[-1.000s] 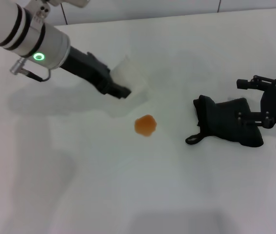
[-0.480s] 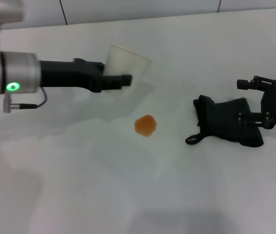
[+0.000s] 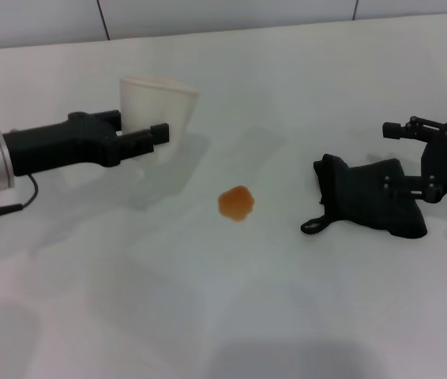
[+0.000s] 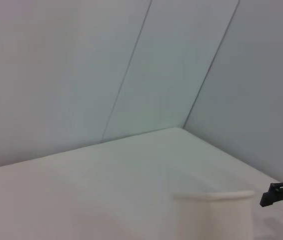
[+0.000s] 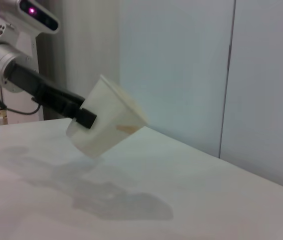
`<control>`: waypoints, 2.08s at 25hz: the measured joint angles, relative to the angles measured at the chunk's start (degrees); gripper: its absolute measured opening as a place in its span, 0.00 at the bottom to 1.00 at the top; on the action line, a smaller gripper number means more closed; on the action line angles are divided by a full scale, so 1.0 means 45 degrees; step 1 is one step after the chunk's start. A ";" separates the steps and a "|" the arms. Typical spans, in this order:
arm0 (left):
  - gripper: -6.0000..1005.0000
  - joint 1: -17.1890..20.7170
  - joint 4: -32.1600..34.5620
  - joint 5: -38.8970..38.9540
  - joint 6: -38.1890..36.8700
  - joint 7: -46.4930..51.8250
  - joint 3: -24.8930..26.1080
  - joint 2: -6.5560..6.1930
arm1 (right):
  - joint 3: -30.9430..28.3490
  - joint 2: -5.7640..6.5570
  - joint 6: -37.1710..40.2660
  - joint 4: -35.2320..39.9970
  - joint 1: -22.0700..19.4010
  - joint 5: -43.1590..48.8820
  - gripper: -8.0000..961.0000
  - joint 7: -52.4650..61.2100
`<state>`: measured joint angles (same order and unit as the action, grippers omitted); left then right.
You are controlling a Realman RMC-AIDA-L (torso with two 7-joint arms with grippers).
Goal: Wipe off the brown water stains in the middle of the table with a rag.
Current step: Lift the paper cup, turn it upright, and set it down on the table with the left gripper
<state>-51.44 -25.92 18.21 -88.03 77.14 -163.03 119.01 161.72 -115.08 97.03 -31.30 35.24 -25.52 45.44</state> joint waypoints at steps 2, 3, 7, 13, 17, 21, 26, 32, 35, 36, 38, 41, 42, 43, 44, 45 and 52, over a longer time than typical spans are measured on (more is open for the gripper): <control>0.54 0.0200 0.0405 0.0202 0.0119 -0.0227 0.0006 0.0017 | 0.0000 -0.0008 0.0000 0.0011 0.0005 -0.0064 0.87 0.0000; 0.54 0.0292 0.0612 0.0297 0.0208 -0.0335 0.0009 0.0014 | -0.0001 -0.0010 0.0000 0.0015 0.0005 -0.0092 0.87 0.0001; 0.54 0.0702 0.1325 0.0763 0.0777 -0.0761 0.0020 0.0020 | 0.0000 -0.0025 -0.0004 0.0022 0.0005 -0.0111 0.87 0.0000; 0.54 0.0972 0.1682 0.0280 0.1194 -0.1065 0.0002 0.0027 | 0.0000 -0.0032 -0.0006 0.0040 -0.0020 -0.0146 0.87 0.0000; 0.54 0.1212 0.1615 0.0040 0.1260 -0.1149 -0.0002 0.0020 | 0.0000 -0.0032 -0.0006 0.0042 -0.0072 -0.0149 0.87 0.0000; 0.54 0.1549 0.1599 0.0594 0.1148 -0.1293 0.0012 -0.0032 | 0.0000 -0.0032 0.0005 0.0042 -0.0080 -0.0170 0.87 -0.0004; 0.53 0.2078 0.1695 0.1947 0.0773 -0.1385 0.0018 -0.0042 | 0.0000 -0.0032 0.0076 0.0042 -0.0081 -0.0287 0.87 -0.0292; 0.53 0.2215 0.1716 0.2332 0.0657 -0.1138 0.0019 -0.0011 | 0.0000 -0.0032 0.0162 0.0042 -0.0080 -0.0329 0.87 -0.0346; 0.53 0.2183 0.1716 0.2265 0.0711 -0.1054 0.0018 -0.0008 | 0.0000 -0.0031 0.0162 0.0042 -0.0078 -0.0334 0.87 -0.0425; 0.53 0.2171 0.1716 0.2228 0.0734 -0.1053 0.0018 -0.0006 | 0.0000 -0.0032 0.0162 0.0042 -0.0078 -0.0334 0.87 -0.0463; 0.54 0.2163 0.1717 0.2200 0.0748 -0.1047 0.0017 -0.0006 | 0.0000 -0.0032 0.0162 0.0041 -0.0078 -0.0334 0.87 -0.0500; 0.54 0.2123 0.1695 0.2079 0.0778 -0.0864 -0.0001 -0.0014 | 0.0000 -0.0031 0.0168 0.0041 -0.0078 -0.0334 0.87 -0.0502; 0.54 0.2119 0.1670 0.2057 0.0779 -0.0896 -0.0002 -0.0016 | 0.0000 -0.0032 0.0170 0.0041 -0.0078 -0.0334 0.87 -0.0503; 0.54 0.2118 0.1651 0.2055 0.0779 -0.0981 -0.0002 -0.0017 | 0.0000 -0.0032 0.0172 0.0041 -0.0078 -0.0335 0.87 -0.0504; 0.54 0.2117 0.1632 0.2054 0.0779 -0.1108 -0.0002 -0.0019 | 0.0000 -0.0031 0.0174 0.0042 -0.0078 -0.0341 0.87 -0.0505; 0.54 0.2117 0.1625 0.2054 0.0779 -0.1369 -0.0002 -0.0020 | 0.0000 -0.0031 0.0175 0.0044 -0.0078 -0.0348 0.87 -0.0505; 0.54 0.2285 0.1650 0.2416 0.0814 -0.4402 0.0013 0.0007 | 0.0000 -0.0042 0.0194 0.0061 -0.0078 -0.0407 0.87 -0.0531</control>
<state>-41.16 -18.49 29.08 -84.37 57.33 -162.97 119.04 161.72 -115.27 97.91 -31.02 34.89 -27.35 43.05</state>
